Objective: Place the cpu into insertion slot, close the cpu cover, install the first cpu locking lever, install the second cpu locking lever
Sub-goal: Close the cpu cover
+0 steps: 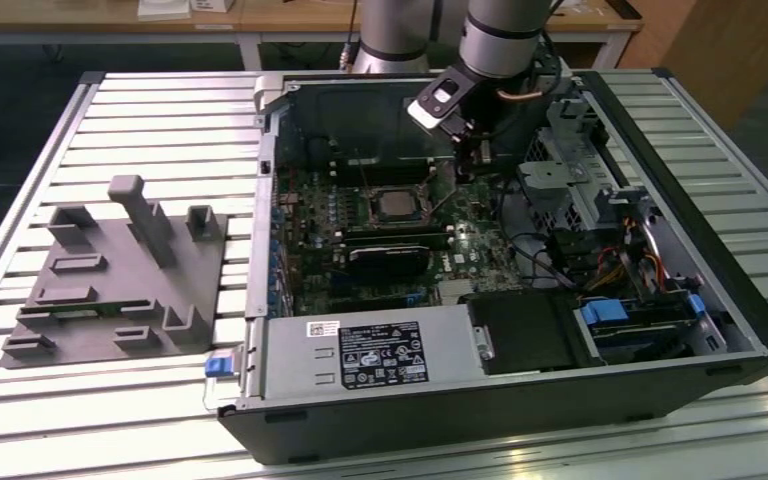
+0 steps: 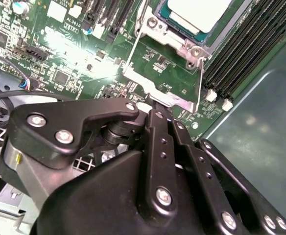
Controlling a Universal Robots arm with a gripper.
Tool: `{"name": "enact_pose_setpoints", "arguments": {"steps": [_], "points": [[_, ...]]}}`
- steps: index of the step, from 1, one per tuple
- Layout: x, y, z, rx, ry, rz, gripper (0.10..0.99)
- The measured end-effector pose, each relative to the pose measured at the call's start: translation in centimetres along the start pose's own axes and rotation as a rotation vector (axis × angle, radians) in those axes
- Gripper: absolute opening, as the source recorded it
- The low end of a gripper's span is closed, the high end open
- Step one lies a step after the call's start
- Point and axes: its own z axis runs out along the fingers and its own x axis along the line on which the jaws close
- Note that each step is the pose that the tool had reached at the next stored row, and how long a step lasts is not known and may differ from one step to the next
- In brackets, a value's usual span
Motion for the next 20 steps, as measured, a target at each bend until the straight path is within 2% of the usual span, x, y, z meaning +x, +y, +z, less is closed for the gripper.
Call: {"name": "enact_pose_setpoints", "arguments": {"steps": [7,20], "points": [[0.01,-1.04,0.01,0.000,0.0000,0.000,0.106],[0.03,-4.35,0.06,-0.010,0.0000,0.000,0.106]]}}
